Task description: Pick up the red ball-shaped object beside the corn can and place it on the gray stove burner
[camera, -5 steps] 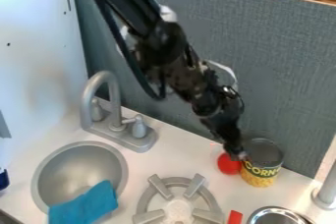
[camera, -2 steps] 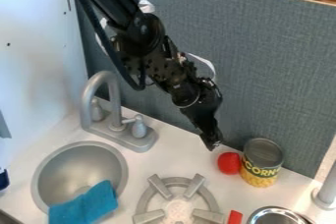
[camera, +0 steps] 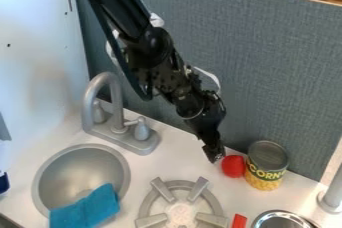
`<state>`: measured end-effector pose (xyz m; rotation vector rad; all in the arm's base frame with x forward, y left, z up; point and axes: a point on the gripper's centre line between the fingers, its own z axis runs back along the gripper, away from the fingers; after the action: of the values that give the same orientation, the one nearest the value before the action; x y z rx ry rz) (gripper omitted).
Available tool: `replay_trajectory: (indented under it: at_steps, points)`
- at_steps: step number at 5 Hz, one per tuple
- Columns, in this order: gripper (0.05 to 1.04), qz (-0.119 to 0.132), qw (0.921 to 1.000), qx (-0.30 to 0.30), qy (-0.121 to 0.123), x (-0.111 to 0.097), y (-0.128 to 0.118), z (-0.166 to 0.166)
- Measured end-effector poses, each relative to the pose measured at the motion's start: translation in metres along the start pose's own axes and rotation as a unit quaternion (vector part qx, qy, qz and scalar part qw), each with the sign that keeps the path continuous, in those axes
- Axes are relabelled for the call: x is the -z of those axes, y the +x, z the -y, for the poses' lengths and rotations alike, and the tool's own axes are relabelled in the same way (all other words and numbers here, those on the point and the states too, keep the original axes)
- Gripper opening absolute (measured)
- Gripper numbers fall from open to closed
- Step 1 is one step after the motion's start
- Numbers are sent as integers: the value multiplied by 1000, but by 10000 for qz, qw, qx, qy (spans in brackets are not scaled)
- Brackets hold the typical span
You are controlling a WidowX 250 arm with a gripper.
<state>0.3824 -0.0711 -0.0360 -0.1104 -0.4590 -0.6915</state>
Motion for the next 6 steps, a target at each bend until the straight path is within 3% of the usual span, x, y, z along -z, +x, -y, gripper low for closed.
replay_trajectory:
  at_steps: [2,6]
  points:
    - [1005,-108,9999,97,-42,26,-4,3]
    - [1005,-273,9990,305,-154,74,12,20]
